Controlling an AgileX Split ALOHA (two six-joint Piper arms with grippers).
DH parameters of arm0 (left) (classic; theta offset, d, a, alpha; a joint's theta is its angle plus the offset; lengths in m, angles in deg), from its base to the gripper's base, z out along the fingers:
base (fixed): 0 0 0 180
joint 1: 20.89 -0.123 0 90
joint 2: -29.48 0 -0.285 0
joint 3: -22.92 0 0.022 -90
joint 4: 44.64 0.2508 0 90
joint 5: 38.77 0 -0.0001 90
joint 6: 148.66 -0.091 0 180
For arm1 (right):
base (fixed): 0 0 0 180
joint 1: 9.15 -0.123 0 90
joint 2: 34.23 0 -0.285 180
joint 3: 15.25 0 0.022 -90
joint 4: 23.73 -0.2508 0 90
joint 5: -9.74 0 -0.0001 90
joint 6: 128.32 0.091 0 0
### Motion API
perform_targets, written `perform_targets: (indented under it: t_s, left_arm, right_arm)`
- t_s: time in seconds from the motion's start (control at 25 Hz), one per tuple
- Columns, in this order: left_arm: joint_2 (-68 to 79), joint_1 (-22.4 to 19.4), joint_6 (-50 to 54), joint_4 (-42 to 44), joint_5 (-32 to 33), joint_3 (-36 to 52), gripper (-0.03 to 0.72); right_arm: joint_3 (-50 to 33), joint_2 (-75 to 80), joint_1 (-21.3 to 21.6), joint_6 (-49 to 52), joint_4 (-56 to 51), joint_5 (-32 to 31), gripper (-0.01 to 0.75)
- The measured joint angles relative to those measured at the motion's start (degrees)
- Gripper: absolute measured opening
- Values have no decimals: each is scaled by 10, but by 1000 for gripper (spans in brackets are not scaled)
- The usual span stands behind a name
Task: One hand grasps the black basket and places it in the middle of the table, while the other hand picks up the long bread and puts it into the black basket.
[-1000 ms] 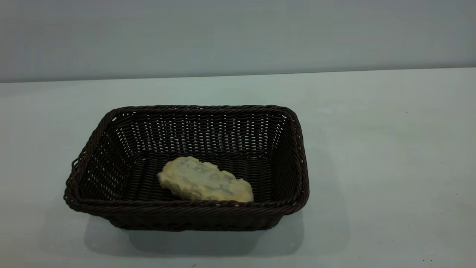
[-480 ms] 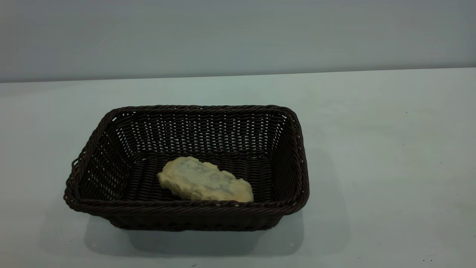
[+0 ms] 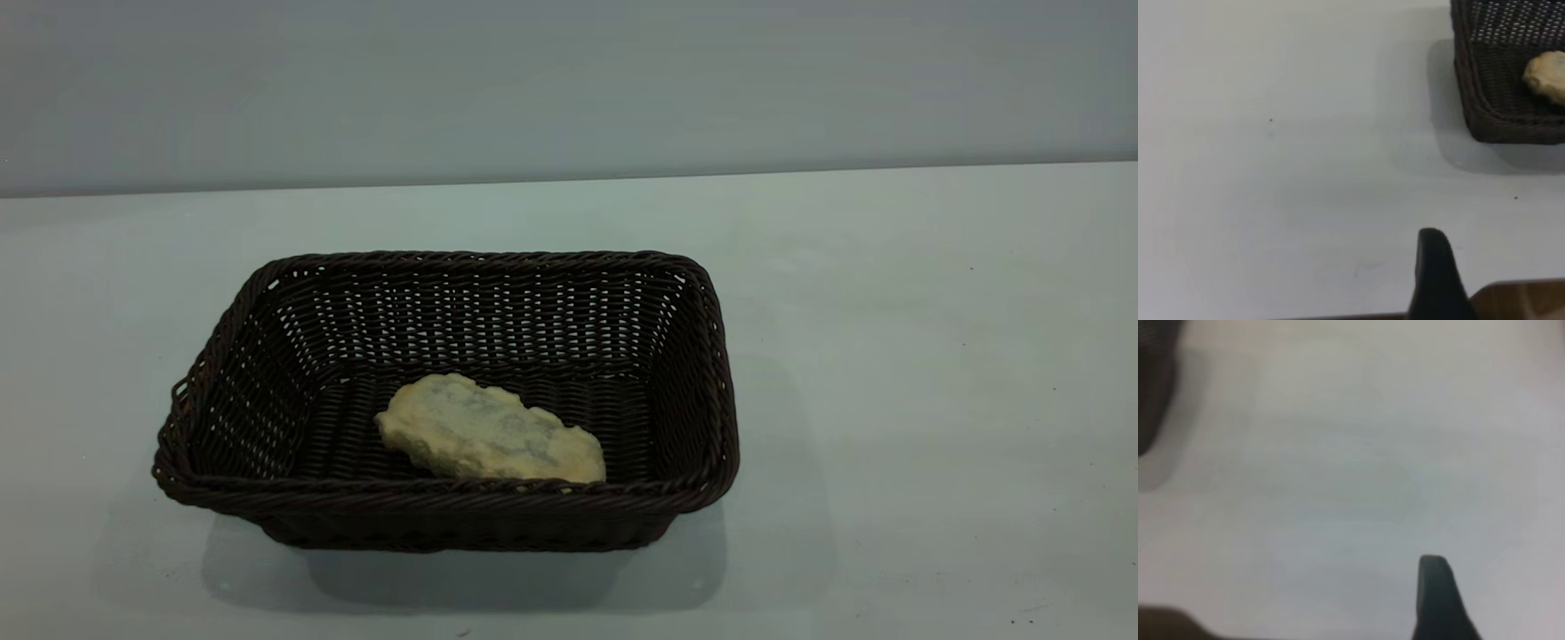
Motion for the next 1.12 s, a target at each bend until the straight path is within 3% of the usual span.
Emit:
perform_targets:
  t_s: [0.08,0.2,1.12]
  left_arm:
    - [0,-9,0,0,0,0,529]
    - [0,-11,0,0,0,0,529]
    - [0,-11,0,0,0,0,529]
  right_arm:
    - [0,0,34,0,-1,0,427]
    - [0,0,52,0,-1,0,427]
    - [0,0,53,0,-2,0,427]
